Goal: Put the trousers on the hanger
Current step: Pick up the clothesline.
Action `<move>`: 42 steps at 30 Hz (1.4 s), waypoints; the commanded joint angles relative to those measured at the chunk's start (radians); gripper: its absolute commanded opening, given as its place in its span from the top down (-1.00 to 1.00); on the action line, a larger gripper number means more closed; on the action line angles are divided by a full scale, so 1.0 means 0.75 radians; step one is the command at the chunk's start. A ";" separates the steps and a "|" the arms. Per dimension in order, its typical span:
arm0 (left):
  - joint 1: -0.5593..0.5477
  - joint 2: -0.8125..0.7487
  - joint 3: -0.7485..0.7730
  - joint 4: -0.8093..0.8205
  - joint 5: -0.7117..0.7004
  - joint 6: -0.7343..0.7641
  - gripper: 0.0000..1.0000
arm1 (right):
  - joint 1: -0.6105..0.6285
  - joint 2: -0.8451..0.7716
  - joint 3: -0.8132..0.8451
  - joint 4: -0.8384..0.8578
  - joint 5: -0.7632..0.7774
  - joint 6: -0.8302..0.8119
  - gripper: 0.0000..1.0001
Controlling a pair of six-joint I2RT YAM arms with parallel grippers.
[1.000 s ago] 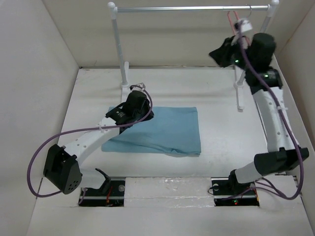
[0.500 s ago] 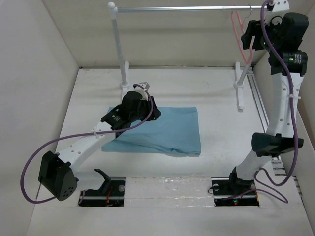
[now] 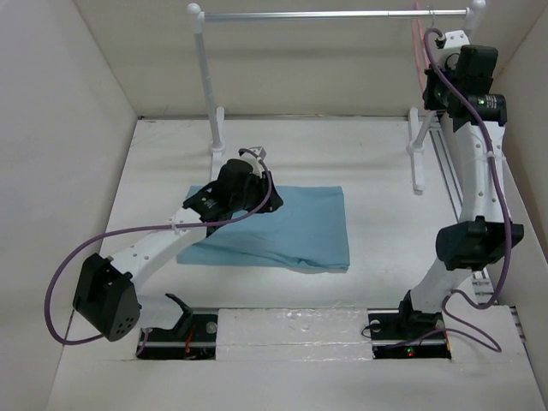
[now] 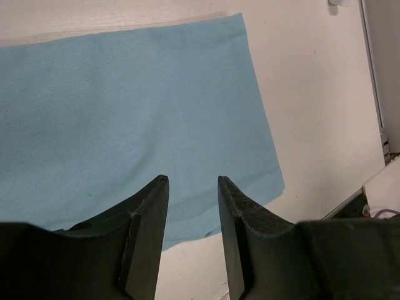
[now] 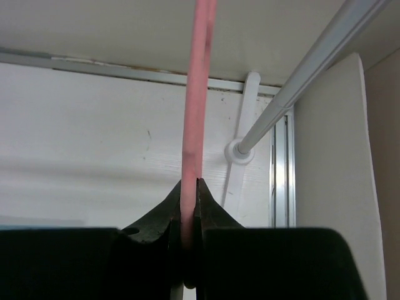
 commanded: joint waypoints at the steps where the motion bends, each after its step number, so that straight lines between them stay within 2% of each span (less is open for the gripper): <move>1: -0.006 -0.004 0.008 0.047 0.046 -0.004 0.33 | 0.049 -0.129 -0.018 0.233 0.126 -0.014 1.00; 5: -0.006 0.004 0.053 0.039 0.042 -0.006 0.33 | 0.082 -0.178 -0.014 0.325 0.261 -0.025 1.00; 7: -0.006 0.016 0.136 0.023 0.031 0.002 0.32 | 0.111 -0.225 -0.025 0.350 0.316 -0.031 1.00; 10: -0.006 0.080 0.314 -0.016 0.054 0.019 0.20 | 0.127 -0.287 -0.065 0.348 0.332 -0.041 1.00; 12: -0.006 0.110 0.473 -0.034 0.105 0.021 0.04 | 0.140 -0.301 -0.112 0.303 0.326 -0.035 1.00; 13: -0.021 0.151 0.535 -0.045 0.117 0.021 -0.01 | 0.164 -0.348 -0.161 0.311 0.322 -0.029 1.00; 14: -0.053 0.194 0.647 -0.073 0.125 0.031 -0.11 | 0.176 -0.417 -0.376 0.344 0.324 -0.025 1.00; 15: -0.053 0.194 0.701 -0.073 0.125 0.031 -0.11 | 0.176 -0.418 -0.378 0.344 0.326 -0.025 1.00; 18: -0.123 0.290 0.907 -0.124 0.105 0.051 -0.15 | 0.195 -0.557 -0.653 0.409 0.296 0.006 1.00; 21: -0.178 0.393 1.060 -0.135 0.111 0.047 -0.18 | 0.224 -0.663 -0.844 0.436 0.292 0.010 1.00; 27: -0.258 0.618 1.308 -0.137 0.101 0.006 -0.26 | 0.307 -0.849 -1.086 0.456 0.249 0.000 1.00; 35: -0.270 0.851 1.353 -0.051 0.080 -0.151 -0.30 | 0.383 -1.023 -1.376 0.487 0.204 0.071 1.00; 42: -0.270 0.939 1.327 0.088 0.172 -0.304 -0.32 | 0.465 -1.056 -1.415 0.487 0.200 0.112 1.00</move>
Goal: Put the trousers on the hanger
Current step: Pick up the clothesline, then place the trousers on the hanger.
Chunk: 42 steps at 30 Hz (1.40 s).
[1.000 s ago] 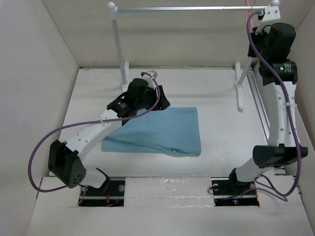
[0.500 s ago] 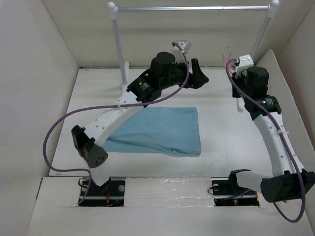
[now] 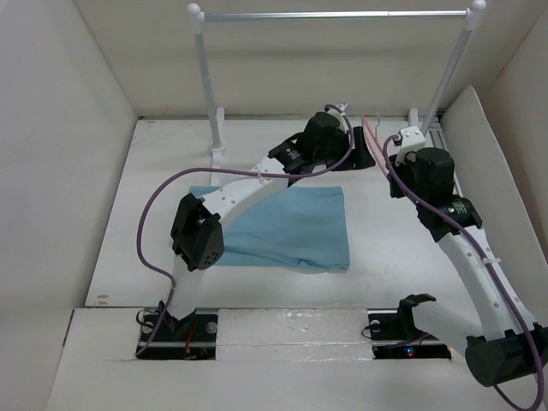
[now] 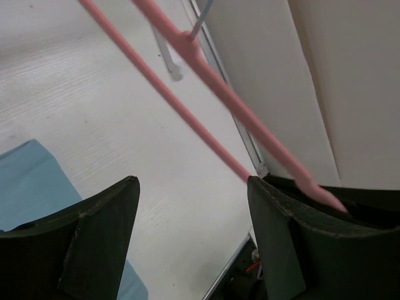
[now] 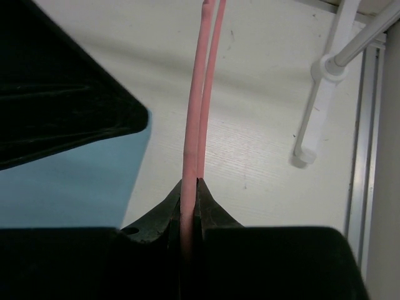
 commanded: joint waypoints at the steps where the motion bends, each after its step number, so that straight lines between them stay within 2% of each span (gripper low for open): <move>1: -0.003 -0.036 0.025 0.173 0.062 -0.109 -0.33 | 0.042 -0.045 -0.012 0.117 -0.026 0.044 1.00; 9: -0.003 -0.152 -0.314 0.535 0.072 -0.276 -0.36 | 0.117 -0.073 -0.081 0.115 -0.006 0.072 1.00; 13: -0.003 -0.040 -0.174 0.431 0.129 -0.315 -0.36 | 0.170 -0.100 -0.112 0.140 0.023 0.087 1.00; 19: -0.003 0.003 -0.149 0.433 0.158 -0.368 -0.26 | 0.250 -0.092 -0.153 0.148 0.108 0.083 1.00; 22: -0.003 0.020 -0.147 0.410 0.184 -0.369 -0.09 | 0.305 -0.090 -0.185 0.148 0.154 0.095 1.00; 24: -0.003 0.012 -0.182 0.400 0.180 -0.366 0.45 | 0.324 -0.082 -0.194 0.134 0.210 0.103 1.00; 25: -0.003 0.001 -0.196 0.394 0.182 -0.364 0.85 | 0.338 -0.080 -0.198 0.109 0.237 0.111 1.00; 27: -0.003 -0.007 -0.223 0.375 0.184 -0.358 1.00 | 0.350 -0.067 -0.196 0.077 0.286 0.111 1.00; 29: -0.003 -0.017 -0.233 0.351 0.205 -0.352 1.00 | 0.351 -0.063 -0.198 0.011 0.315 0.117 1.00; 30: -0.003 -0.019 -0.251 0.349 0.211 -0.352 1.00 | 0.363 -0.067 -0.198 -0.019 0.344 0.117 0.93; 31: -0.003 -0.029 -0.268 0.359 0.215 -0.354 1.00 | 0.363 -0.075 -0.198 -0.066 0.328 0.130 0.72; 32: -0.003 -0.035 -0.288 0.377 0.223 -0.360 1.00 | 0.363 -0.088 -0.210 -0.081 0.299 0.130 0.19; 33: -0.003 -0.044 -0.345 0.396 0.227 -0.366 1.00 | 0.363 -0.116 -0.214 -0.097 0.204 0.132 -0.05; 35: -0.003 -0.070 -0.411 0.469 0.237 -0.379 1.00 | 0.351 -0.135 -0.200 -0.187 0.099 0.148 -0.35; 39: -0.003 -0.129 -0.670 0.639 0.272 -0.432 1.00 | 0.295 -0.196 -0.165 -0.326 -0.158 0.148 -0.43; 42: -0.003 -0.179 -0.846 0.759 0.274 -0.462 1.00 | 0.218 -0.198 -0.143 -0.378 -0.292 0.136 -0.42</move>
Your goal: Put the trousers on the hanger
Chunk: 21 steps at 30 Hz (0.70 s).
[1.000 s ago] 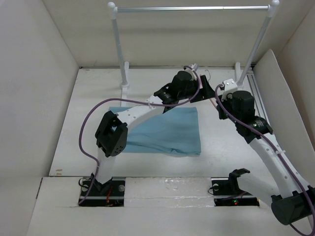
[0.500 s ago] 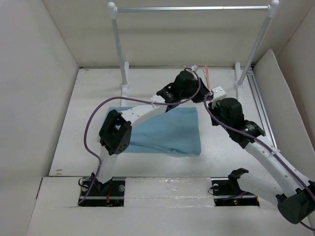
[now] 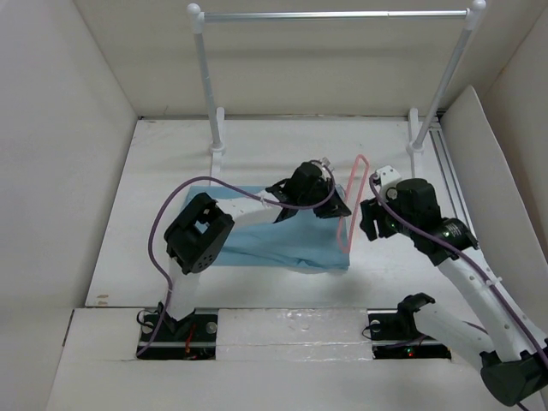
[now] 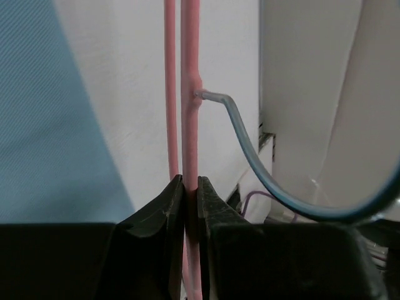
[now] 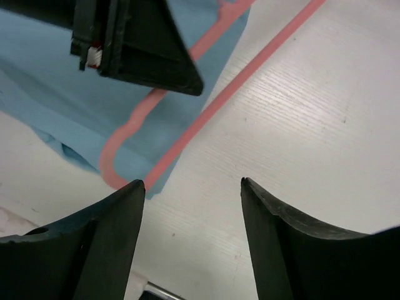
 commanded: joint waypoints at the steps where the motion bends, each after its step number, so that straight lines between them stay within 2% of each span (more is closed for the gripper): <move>1: 0.000 -0.160 -0.153 0.239 0.033 -0.026 1.00 | -0.073 -0.016 0.072 -0.077 -0.217 0.004 -0.35; 2: -0.014 -0.174 -0.189 0.255 0.000 -0.028 1.00 | -0.086 -0.010 0.066 -0.060 -0.238 0.006 -0.02; 3: -0.031 -0.189 -0.255 0.264 -0.026 -0.030 1.00 | -0.098 -0.008 0.053 -0.040 -0.270 0.008 0.21; 4: -0.031 -0.211 -0.284 0.278 -0.055 -0.038 1.00 | -0.116 -0.004 0.015 0.033 -0.295 0.016 0.55; 5: -0.051 -0.219 -0.314 0.298 -0.120 -0.049 1.00 | -0.116 0.014 -0.008 0.074 -0.326 0.024 1.00; 7: -0.086 -0.201 -0.394 0.378 -0.163 -0.099 1.00 | -0.133 0.080 -0.071 0.201 -0.397 0.041 1.00; 10: -0.127 -0.158 -0.439 0.488 -0.200 -0.171 1.00 | -0.147 0.162 -0.094 0.279 -0.387 0.053 1.00; 13: -0.174 -0.144 -0.462 0.503 -0.317 -0.206 1.00 | -0.163 0.237 -0.147 0.398 -0.432 0.059 0.98; 14: -0.174 -0.146 -0.468 0.513 -0.353 -0.216 1.00 | -0.163 0.264 -0.180 0.430 -0.455 0.059 0.85; 16: -0.205 -0.150 -0.501 0.505 -0.413 -0.265 1.00 | -0.178 0.346 -0.204 0.502 -0.485 0.106 0.74; 21: -0.256 -0.158 -0.564 0.454 -0.654 -0.361 1.00 | -0.280 0.517 -0.306 0.726 -0.520 0.176 0.72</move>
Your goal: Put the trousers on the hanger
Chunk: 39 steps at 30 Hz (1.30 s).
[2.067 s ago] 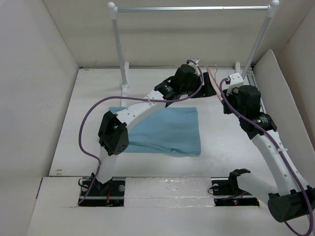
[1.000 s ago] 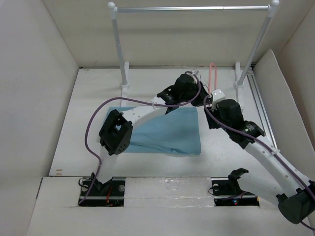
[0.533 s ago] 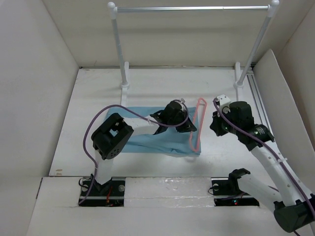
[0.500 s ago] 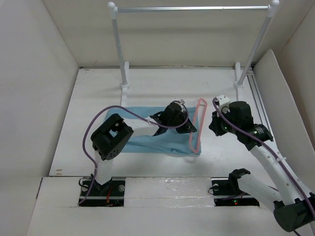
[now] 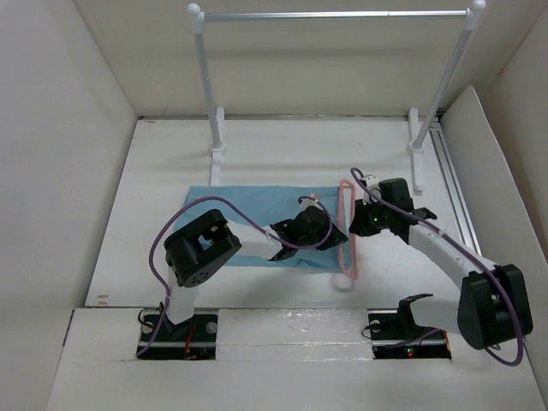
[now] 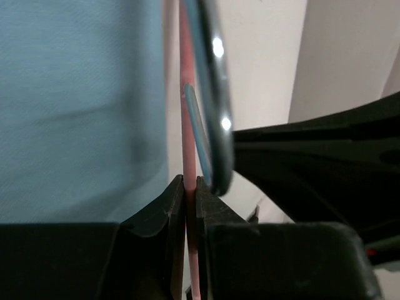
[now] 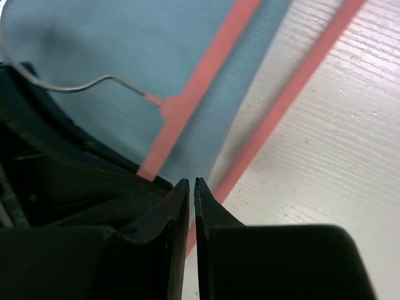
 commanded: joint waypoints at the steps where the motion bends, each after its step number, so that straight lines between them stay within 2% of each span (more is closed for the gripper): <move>1: -0.018 -0.052 -0.034 0.052 -0.198 -0.090 1.00 | -0.060 0.071 -0.044 0.263 -0.070 0.065 0.72; 4: -0.047 -0.038 -0.040 0.025 -0.251 -0.108 1.00 | -0.091 0.165 -0.027 0.314 -0.041 0.077 0.70; 10: -0.059 -0.009 -0.057 0.039 -0.286 -0.135 1.00 | -0.103 0.314 0.020 0.431 -0.061 0.089 0.38; 18: -0.088 0.026 -0.022 -0.012 -0.282 -0.128 1.00 | -0.103 0.421 0.024 0.507 -0.041 0.100 0.34; 23: -0.088 0.042 -0.005 -0.067 -0.270 -0.102 1.00 | -0.079 0.345 0.044 0.468 0.020 0.094 0.43; 26: -0.088 0.042 -0.001 -0.069 -0.268 -0.094 1.00 | -0.026 0.251 0.101 0.384 0.139 0.055 0.37; 28: -0.088 0.046 0.009 -0.075 -0.262 -0.073 1.00 | -0.013 0.237 0.134 0.349 0.172 0.044 0.25; 35: -0.088 0.075 0.046 -0.079 -0.239 -0.024 1.00 | 0.030 0.388 0.118 0.419 0.180 0.110 0.25; 39: -0.076 0.077 0.044 -0.110 -0.231 -0.018 1.00 | 0.060 0.455 0.126 0.423 0.225 0.130 0.34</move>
